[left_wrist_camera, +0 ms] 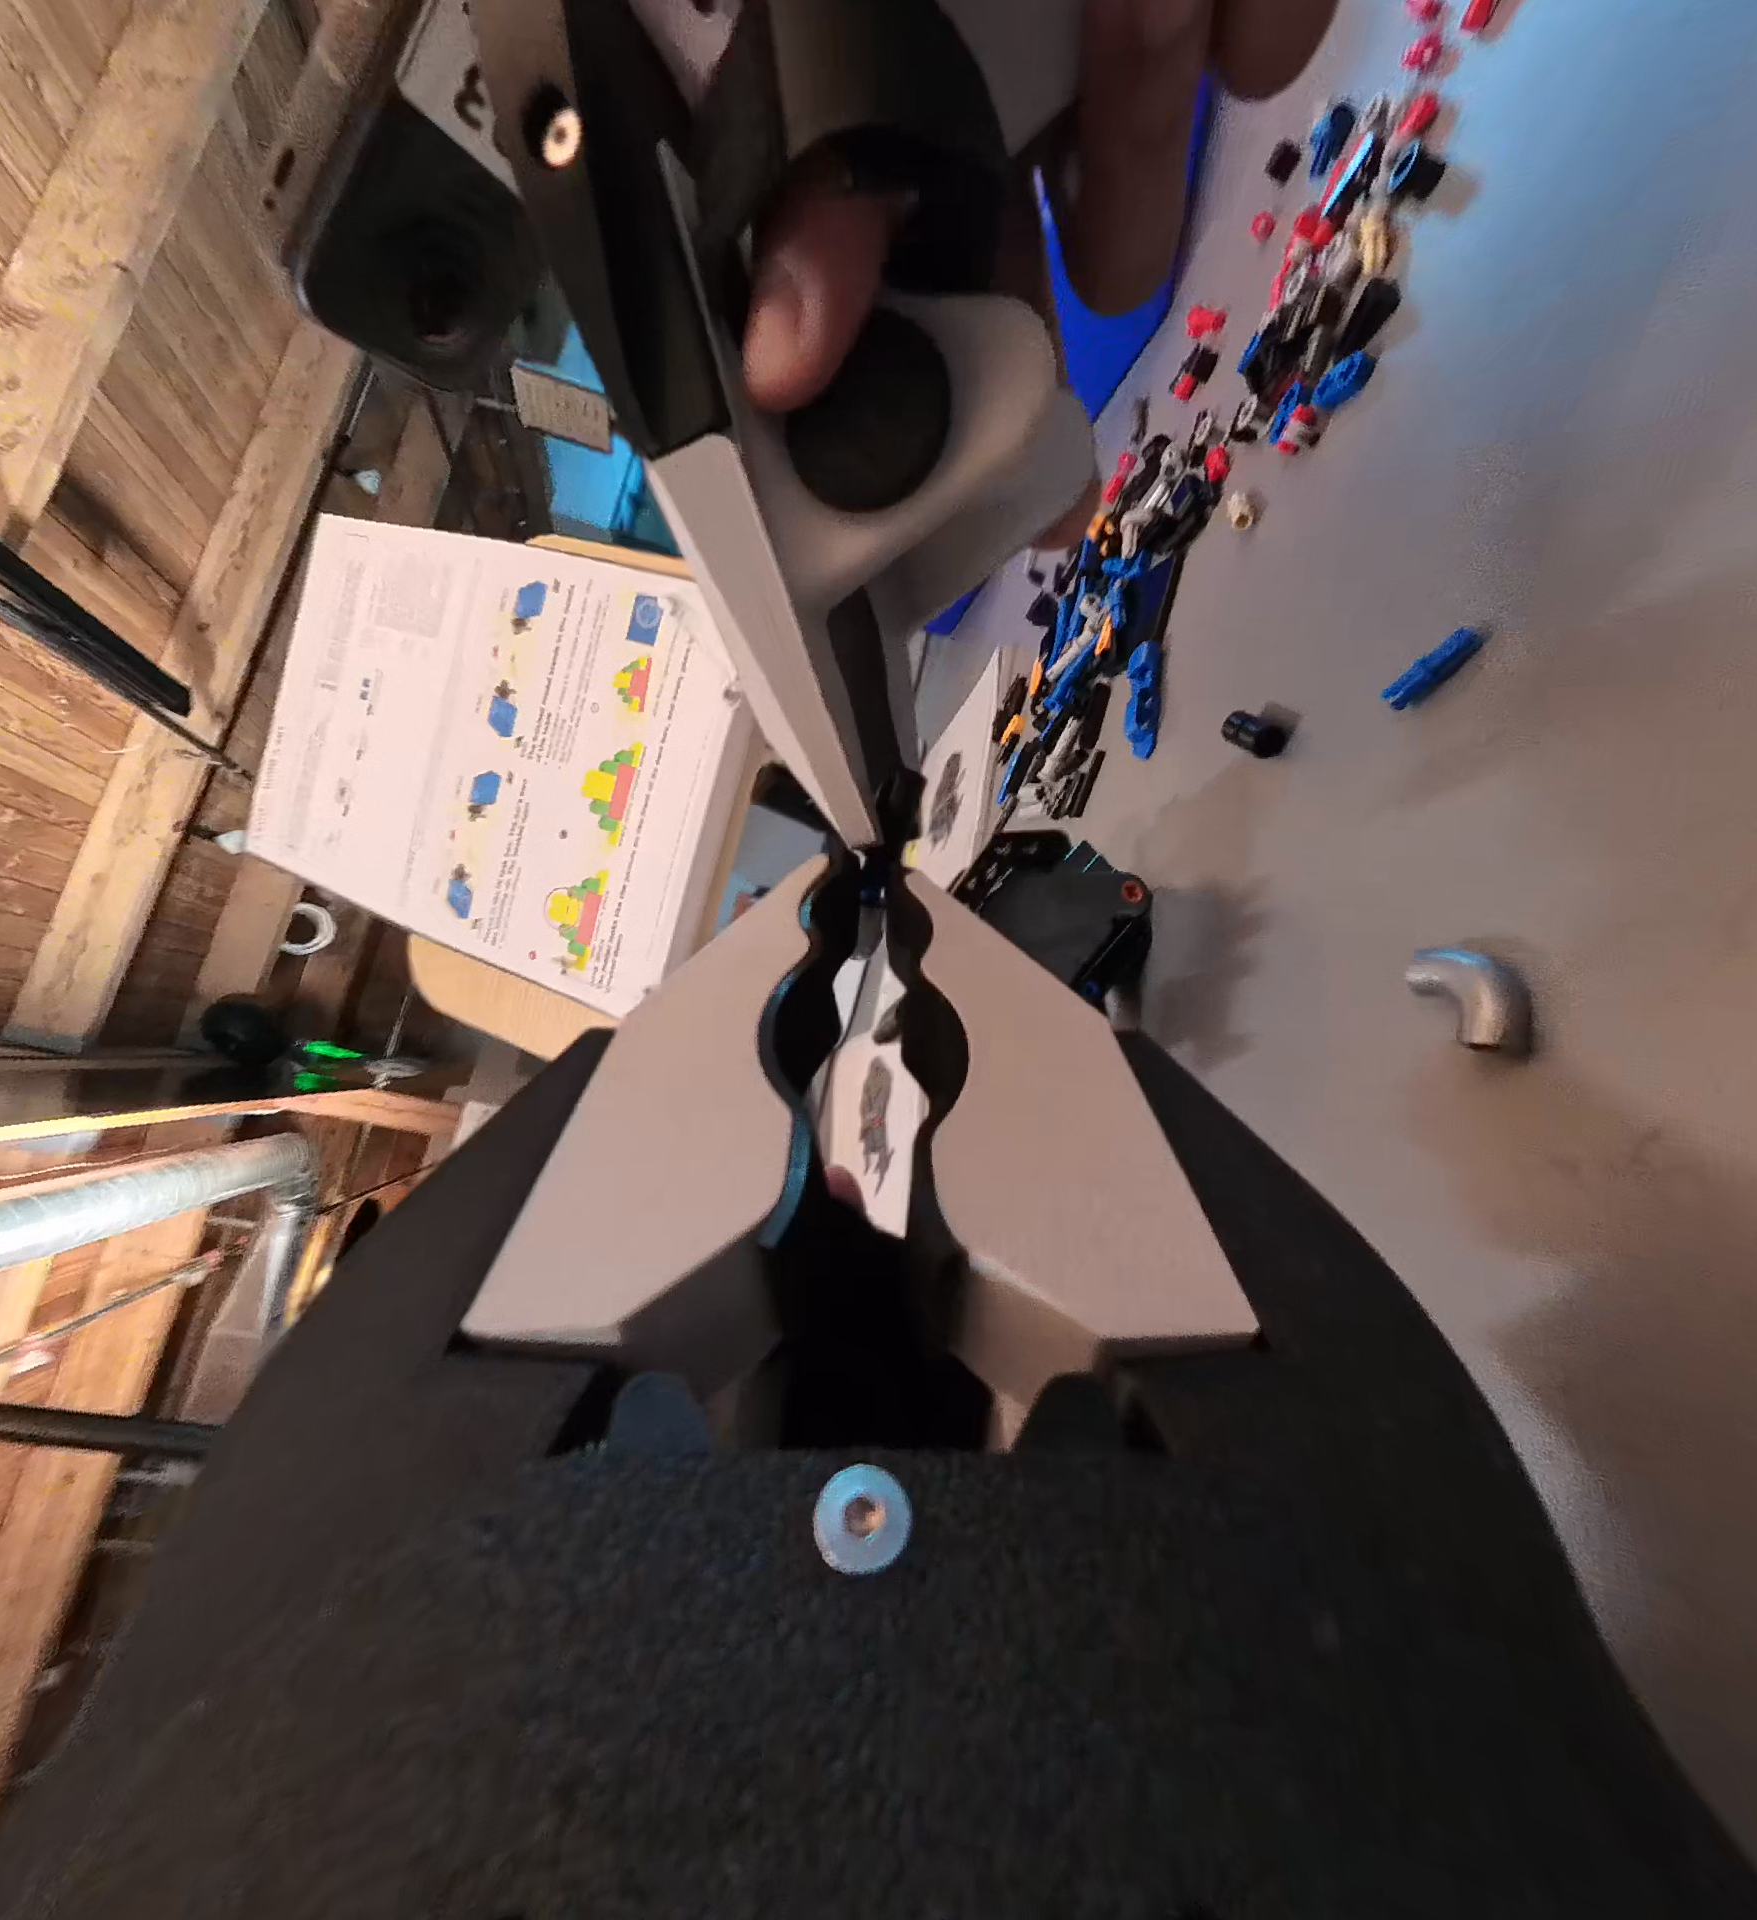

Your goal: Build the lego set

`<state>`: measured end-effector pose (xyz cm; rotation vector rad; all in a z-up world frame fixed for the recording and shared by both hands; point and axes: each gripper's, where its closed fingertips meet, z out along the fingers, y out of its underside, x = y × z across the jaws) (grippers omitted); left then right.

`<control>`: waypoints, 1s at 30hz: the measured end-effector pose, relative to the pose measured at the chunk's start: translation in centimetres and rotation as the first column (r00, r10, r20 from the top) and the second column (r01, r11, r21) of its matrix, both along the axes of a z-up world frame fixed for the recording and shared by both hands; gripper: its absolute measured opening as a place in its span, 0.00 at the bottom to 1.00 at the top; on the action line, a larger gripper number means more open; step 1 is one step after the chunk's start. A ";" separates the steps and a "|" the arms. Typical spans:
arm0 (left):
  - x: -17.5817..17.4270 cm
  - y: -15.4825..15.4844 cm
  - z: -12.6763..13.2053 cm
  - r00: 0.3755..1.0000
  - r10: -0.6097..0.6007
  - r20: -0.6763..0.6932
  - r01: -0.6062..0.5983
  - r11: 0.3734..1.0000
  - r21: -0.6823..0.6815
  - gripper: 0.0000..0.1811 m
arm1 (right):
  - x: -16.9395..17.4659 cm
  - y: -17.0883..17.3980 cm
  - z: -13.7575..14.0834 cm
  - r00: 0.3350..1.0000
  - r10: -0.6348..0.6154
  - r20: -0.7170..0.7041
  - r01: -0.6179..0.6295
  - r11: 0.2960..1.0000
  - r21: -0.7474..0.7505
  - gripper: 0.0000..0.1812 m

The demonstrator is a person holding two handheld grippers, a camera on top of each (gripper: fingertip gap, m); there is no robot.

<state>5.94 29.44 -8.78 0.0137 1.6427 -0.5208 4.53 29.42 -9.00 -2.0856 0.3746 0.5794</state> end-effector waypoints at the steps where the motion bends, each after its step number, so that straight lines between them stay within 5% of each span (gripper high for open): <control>1: -0.1 -0.2 0.1 1.000 -0.020 -0.011 0.020 1.000 -0.023 0.02 | -0.2 -0.2 0.2 1.000 0.018 0.025 -0.018 1.000 0.007 0.04; 9: -1.0 -0.5 2.1 0.980 -0.182 -0.081 0.154 0.950 -0.271 0.02 | -0.2 -1.6 2.4 0.949 0.177 0.262 -0.230 0.955 0.189 0.24; 11: -1.7 -0.9 2.9 0.958 -0.270 -0.091 0.221 0.905 -0.363 0.02 | -1.2 -1.5 3.6 0.950 0.262 0.167 -0.303 0.901 0.311 0.40; 14: -2.6 -1.4 3.7 0.923 -0.376 -0.083 0.301 0.839 -0.454 0.02 | -2.3 -0.7 4.4 0.908 0.410 -0.084 -0.338 0.836 0.433 0.50; 18: -2.4 -1.3 3.6 0.921 -0.380 -0.080 0.305 0.836 -0.457 0.02 | -3.9 0.1 4.4 0.803 0.553 -0.223 -0.388 0.769 0.509 0.41; 22: -2.3 -1.2 3.7 0.921 -0.380 -0.081 0.300 0.829 -0.472 0.02 | -3.1 0.8 4.0 0.832 0.521 -0.193 -0.366 0.776 0.514 0.24; 30: -1.9 -1.0 3.4 0.922 -0.375 -0.096 0.283 0.822 -0.494 0.02 | -2.7 1.0 3.7 0.803 0.524 -0.285 -0.326 0.786 0.526 0.23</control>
